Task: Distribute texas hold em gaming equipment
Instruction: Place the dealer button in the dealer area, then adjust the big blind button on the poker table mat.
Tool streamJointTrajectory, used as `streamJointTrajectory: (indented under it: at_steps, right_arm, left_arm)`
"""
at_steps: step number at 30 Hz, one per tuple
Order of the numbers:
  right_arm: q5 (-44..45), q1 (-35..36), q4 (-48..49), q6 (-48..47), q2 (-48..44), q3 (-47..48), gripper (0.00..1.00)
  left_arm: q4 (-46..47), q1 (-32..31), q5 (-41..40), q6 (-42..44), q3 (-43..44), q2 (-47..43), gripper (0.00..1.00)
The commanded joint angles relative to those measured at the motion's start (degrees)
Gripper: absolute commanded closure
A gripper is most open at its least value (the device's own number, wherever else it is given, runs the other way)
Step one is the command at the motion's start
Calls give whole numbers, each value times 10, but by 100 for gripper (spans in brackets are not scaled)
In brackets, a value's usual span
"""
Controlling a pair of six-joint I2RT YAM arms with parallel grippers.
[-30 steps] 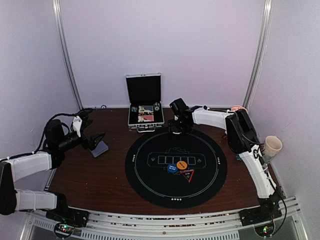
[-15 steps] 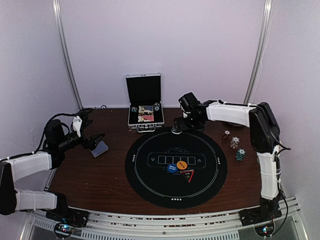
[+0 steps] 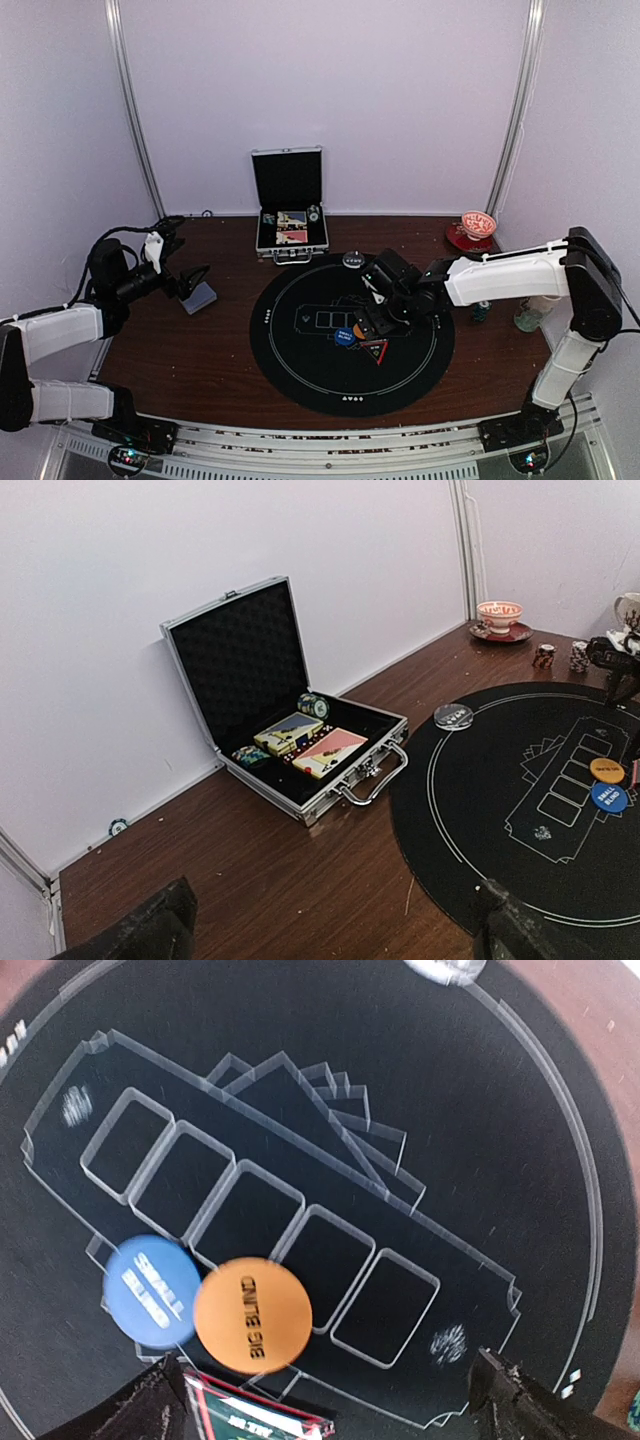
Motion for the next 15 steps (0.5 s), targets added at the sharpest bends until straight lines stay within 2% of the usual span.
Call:
streamJointTrajectory:
  at_steps: [1,9,15]
  right_arm:
    - [-6,9,41,-7,7,-4,0]
    - [-12,9,61,-2,72,12,3]
    - [-49,9,74,-8,95,21,9]
  left_arm:
    - [31,2,-3,2,-1,-2,2]
    - [33,1,2,2,-1,7,2]
    - [34,1,2,2,0,8,2]
